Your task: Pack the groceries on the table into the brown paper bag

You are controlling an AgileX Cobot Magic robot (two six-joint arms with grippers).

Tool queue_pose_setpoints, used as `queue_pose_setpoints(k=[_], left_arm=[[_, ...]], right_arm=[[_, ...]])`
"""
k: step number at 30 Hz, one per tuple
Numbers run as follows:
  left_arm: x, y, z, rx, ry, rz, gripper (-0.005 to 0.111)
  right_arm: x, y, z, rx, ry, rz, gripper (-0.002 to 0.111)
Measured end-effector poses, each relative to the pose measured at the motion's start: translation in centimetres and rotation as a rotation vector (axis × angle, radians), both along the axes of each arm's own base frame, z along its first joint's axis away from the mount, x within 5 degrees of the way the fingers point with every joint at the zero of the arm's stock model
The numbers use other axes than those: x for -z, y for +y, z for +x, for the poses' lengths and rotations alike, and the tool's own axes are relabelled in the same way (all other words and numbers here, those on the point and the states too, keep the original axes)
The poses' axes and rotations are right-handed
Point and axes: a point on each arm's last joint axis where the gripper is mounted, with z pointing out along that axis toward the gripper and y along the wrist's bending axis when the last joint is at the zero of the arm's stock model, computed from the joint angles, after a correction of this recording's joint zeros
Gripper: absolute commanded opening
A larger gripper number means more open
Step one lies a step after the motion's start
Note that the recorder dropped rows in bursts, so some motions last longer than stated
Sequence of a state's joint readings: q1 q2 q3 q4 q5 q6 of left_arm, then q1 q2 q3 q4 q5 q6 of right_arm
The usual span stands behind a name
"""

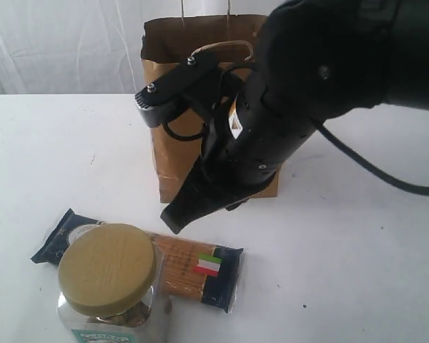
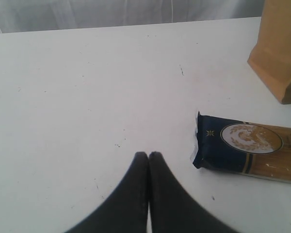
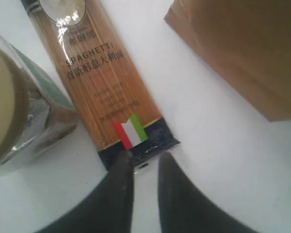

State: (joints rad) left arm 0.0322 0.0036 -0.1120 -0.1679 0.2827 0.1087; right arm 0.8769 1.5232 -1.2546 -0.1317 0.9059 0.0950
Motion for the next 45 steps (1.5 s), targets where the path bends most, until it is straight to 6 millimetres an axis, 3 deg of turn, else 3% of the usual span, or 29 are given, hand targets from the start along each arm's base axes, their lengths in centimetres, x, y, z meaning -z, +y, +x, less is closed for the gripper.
queue_pose_setpoints(k=[8, 11, 17, 22, 26, 31, 37, 39, 41, 45], left_arm=[[0.0, 0.0, 0.0, 0.000, 0.000, 0.000, 0.000], [0.0, 0.0, 0.0, 0.000, 0.000, 0.000, 0.000], [0.0, 0.0, 0.0, 0.000, 0.000, 0.000, 0.000], [0.0, 0.0, 0.0, 0.000, 0.000, 0.000, 0.000], [0.0, 0.0, 0.0, 0.000, 0.000, 0.000, 0.000], [0.0, 0.0, 0.0, 0.000, 0.000, 0.000, 0.000], [0.0, 0.0, 0.0, 0.000, 0.000, 0.000, 0.000], [0.0, 0.0, 0.0, 0.000, 0.000, 0.000, 0.000], [0.0, 0.0, 0.0, 0.000, 0.000, 0.000, 0.000], [0.0, 0.0, 0.0, 0.000, 0.000, 0.000, 0.000]], right_arm=[[7.9, 0.6, -1.6, 0.032, 0.258, 0.013, 0.000], [9.0, 1.2, -1.8, 0.030, 0.252, 0.139, 0.000], [9.8, 2.8, -2.6, 0.036, 0.335, 0.367, 0.000], [10.4, 5.7, -4.8, -0.120, 0.337, 0.469, 0.000], [10.7, 7.5, -5.9, -0.139, 0.313, 0.547, 0.000], [11.5, 8.0, -6.1, -0.162, 0.309, 0.547, 0.000], [9.6, 7.7, -7.0, -0.488, 0.139, 0.518, 0.002], [8.8, 7.4, -7.3, -0.610, 0.047, 0.492, 0.009], [8.1, 7.2, -7.4, -0.713, -0.039, 0.466, 0.025], [7.9, 7.0, -7.6, -0.798, -0.093, 0.443, 0.075]])
